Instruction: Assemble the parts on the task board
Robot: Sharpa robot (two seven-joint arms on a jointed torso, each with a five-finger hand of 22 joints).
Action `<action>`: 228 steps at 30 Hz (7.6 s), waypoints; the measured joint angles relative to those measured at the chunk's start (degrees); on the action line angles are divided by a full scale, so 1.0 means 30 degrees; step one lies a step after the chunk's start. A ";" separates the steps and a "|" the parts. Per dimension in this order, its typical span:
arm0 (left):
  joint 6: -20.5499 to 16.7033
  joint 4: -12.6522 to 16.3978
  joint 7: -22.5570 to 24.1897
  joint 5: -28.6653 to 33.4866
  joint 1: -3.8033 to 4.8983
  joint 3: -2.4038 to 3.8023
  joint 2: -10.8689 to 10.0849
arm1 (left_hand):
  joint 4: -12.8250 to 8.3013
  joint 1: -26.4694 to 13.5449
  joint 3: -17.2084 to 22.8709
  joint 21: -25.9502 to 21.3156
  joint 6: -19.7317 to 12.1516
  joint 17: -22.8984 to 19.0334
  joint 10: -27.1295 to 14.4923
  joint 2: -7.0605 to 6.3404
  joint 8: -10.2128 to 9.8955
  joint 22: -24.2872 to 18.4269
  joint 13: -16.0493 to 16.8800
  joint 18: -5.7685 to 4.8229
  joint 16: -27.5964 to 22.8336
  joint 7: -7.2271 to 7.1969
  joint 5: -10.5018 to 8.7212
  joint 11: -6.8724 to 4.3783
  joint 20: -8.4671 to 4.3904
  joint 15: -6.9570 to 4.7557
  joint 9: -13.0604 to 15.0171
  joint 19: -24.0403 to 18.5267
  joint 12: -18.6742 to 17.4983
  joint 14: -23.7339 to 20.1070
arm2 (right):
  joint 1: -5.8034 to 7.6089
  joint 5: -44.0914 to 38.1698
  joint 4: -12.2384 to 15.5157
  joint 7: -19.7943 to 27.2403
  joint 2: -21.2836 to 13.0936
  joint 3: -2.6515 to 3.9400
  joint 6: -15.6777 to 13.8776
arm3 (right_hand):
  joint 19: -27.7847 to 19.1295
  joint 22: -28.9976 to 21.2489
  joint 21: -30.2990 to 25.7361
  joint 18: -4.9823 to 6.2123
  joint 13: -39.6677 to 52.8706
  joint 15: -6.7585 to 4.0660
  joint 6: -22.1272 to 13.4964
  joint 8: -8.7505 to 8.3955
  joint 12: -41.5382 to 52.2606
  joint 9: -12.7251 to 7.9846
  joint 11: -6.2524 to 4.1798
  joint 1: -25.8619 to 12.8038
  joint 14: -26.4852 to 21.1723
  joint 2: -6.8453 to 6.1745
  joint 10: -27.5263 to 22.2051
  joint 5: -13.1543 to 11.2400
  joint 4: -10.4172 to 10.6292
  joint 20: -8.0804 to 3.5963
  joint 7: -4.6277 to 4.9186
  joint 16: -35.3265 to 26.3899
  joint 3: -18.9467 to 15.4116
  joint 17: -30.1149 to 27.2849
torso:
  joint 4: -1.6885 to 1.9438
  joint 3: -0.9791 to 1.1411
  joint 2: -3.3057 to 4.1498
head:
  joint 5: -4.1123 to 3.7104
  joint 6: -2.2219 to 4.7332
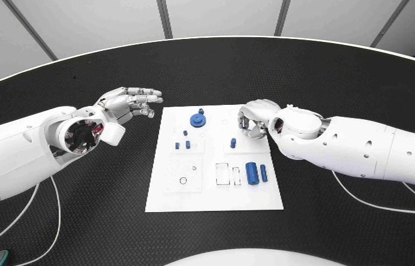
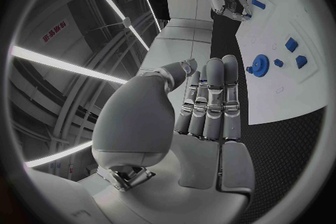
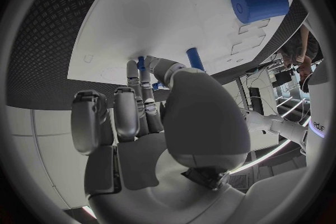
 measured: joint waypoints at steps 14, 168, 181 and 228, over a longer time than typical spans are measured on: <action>0.0032 -0.0010 -0.0089 0.0000 0.0000 0.0000 -0.0036 | 0.0000 0.0000 0.0000 -0.0087 0.0000 -0.0015 0.0001 0.0000 0.0001 0.0002 0.0000 0.0001 0.0000 0.0000 0.0000 0.0000 0.0000 0.0000 0.0000 0.0000 0.0000 0.0000 | 0.0000 -0.0001 0.0332 -0.0186 -0.0213 0.0002 -0.0332 | -0.0019 0.0000 0.0092 -0.0001 -0.0017 -0.0064 0.0026 0.0077 -0.0067 0.0109 -0.0050 0.0196 -0.0065 0.0193 0.0052 0.0000 -0.0240 -0.0016 -0.0030 0.0125 0.0031 0.0028 | -0.0015 0.0000 -0.0026 | 0.0024 -0.0055; 0.0770 -0.1028 -0.0399 -0.0009 0.0088 0.0009 0.2031 | 0.0104 0.0114 -0.0102 -0.0160 -0.0068 -0.0145 -0.0067 0.0259 0.0001 -0.0082 0.0003 -0.0131 -0.0150 0.0067 0.0000 0.0068 0.0000 0.0002 -0.0014 0.0000 0.0000 -0.0138 | -0.2511 -0.1024 0.2257 0.1741 0.3498 -0.0129 -0.0122 | -0.0009 -0.0001 -0.2502 -0.0002 -0.0128 0.0651 -0.2045 -0.1275 -0.0680 -0.0194 0.0662 -0.0775 -0.0027 -0.0782 -0.2659 0.0384 -0.0392 0.0457 0.1073 -0.0081 -0.0176 -0.0737 | -0.0070 -0.0134 -0.0176 | 0.3766 -0.0978; 0.0765 -0.1059 -0.0418 -0.0009 0.0088 0.0008 0.1964 | 0.0103 0.0114 -0.0102 -0.0160 -0.0068 -0.0143 -0.0067 0.0259 0.0001 -0.0080 0.0003 -0.0132 -0.0150 0.0067 0.0000 0.0068 0.0000 0.0003 -0.0014 0.0000 0.0000 -0.0138 | -0.2506 -0.1024 0.3377 0.1537 0.2410 -0.0120 -0.1175 | 0.0011 0.0000 -0.3588 0.0302 -0.0975 0.0719 -0.2306 -0.1513 -0.0734 -0.0320 0.1220 -0.1013 0.0042 -0.1020 -0.4241 0.0383 -0.0280 0.0572 0.0996 -0.0258 -0.0289 -0.1125 | -0.0068 -0.0145 -0.0176 | 0.3607 -0.0879; 0.0848 -0.1112 -0.0381 -0.0008 0.0082 0.0004 0.1885 | 0.0102 0.0115 -0.0101 -0.0160 -0.0068 -0.0179 -0.0067 0.0259 0.0001 -0.0096 0.0004 -0.0133 -0.0150 0.0067 0.0000 0.0068 0.0000 0.0002 -0.0014 0.0000 0.0000 -0.0137 | -0.0579 -0.0170 0.3742 0.0272 -0.1103 0.0639 0.0768 | 0.0021 0.0013 -0.5265 0.0744 -0.2099 0.0648 -0.2017 -0.2563 0.0891 -0.1076 0.0791 0.0905 -0.0029 -0.0719 -0.3904 0.0160 0.2380 0.0561 -0.0193 -0.0164 -0.4137 -0.1403 | -0.0223 -0.0211 -0.0297 | 0.2181 0.0115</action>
